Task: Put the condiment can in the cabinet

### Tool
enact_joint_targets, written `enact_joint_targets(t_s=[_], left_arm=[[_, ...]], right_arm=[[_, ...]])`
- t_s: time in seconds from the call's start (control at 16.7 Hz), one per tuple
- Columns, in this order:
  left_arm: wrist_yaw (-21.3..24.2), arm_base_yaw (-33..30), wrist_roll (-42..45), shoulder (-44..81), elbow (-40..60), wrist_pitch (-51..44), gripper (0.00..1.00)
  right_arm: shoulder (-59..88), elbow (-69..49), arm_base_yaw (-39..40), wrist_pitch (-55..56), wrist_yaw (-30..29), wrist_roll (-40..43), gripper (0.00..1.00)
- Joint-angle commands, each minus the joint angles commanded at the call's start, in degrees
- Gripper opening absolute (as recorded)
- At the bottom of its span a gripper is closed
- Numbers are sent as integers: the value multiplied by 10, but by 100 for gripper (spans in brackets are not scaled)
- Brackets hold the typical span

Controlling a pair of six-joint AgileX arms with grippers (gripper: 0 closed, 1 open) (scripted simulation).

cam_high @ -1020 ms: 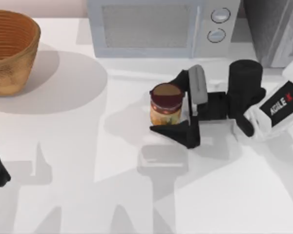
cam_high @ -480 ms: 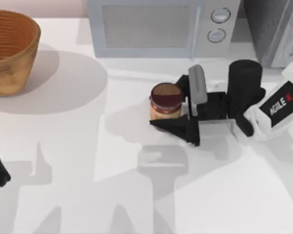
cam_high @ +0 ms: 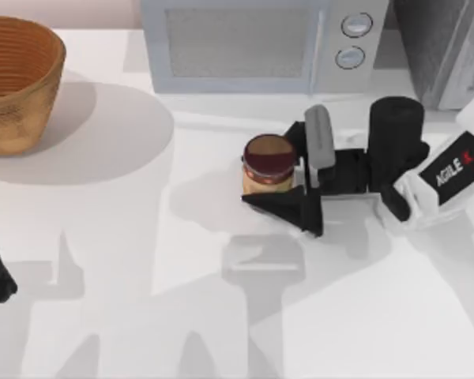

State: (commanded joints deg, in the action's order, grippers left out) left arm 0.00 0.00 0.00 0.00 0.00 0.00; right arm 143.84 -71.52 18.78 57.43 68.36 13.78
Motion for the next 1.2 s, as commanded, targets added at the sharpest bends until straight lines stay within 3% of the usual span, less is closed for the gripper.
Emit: enact_joint_targets(t_s=[0.36, 0.9, 1.2], left_arm=[[0, 0, 0, 0, 0, 0, 100], [0, 0, 0, 0, 0, 0, 100], [0, 0, 0, 0, 0, 0, 100]], right_arm=[[-10, -1, 0, -9, 1, 1, 0], [-206, -16, -3, -219, 1, -4, 0], [-236, -18, -2, -249, 3, -6, 0]])
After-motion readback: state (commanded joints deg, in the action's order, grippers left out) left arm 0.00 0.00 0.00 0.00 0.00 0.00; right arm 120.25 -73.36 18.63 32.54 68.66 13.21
